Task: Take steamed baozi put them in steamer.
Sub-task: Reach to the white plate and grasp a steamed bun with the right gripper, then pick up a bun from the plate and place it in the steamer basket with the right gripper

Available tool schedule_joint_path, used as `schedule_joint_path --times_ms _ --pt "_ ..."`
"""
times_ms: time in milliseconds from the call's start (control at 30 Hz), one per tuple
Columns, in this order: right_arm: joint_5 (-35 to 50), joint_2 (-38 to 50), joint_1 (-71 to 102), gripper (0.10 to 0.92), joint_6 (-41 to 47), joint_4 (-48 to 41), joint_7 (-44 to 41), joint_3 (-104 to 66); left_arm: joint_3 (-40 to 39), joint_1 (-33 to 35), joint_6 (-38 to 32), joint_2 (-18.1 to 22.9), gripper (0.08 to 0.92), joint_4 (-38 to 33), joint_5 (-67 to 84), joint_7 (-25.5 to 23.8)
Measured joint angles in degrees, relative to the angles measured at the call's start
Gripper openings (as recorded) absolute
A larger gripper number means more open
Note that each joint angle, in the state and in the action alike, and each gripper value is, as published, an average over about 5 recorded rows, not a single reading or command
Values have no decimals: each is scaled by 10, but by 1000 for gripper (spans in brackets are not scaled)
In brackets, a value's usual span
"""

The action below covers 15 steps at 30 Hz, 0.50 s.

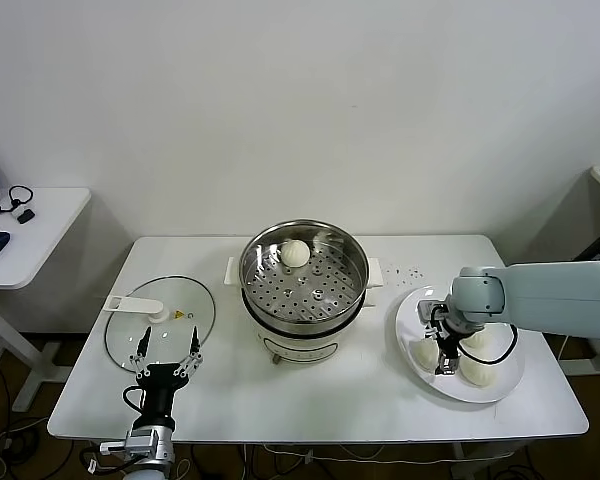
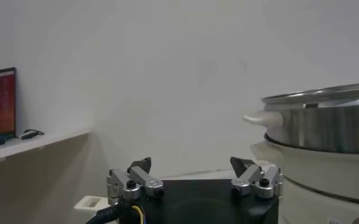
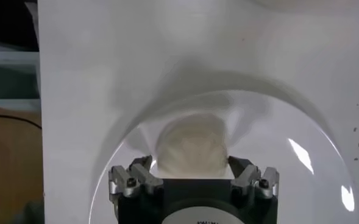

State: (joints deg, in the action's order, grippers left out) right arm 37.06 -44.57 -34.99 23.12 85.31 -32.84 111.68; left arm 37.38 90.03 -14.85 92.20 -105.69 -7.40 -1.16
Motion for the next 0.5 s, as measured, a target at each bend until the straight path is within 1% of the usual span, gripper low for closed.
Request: schedule_joint_path --times_ms 133,233,500 --pt "-2 -2 0 667 -2 -1 -3 -1 0 0 0 0 823 0 0 0" --pt "-3 -4 -2 604 -3 -1 -6 1 1 0 -1 0 823 0 -1 0" --pt "3 -7 -27 570 -10 9 -16 13 2 -2 0 0 823 0 -1 0"
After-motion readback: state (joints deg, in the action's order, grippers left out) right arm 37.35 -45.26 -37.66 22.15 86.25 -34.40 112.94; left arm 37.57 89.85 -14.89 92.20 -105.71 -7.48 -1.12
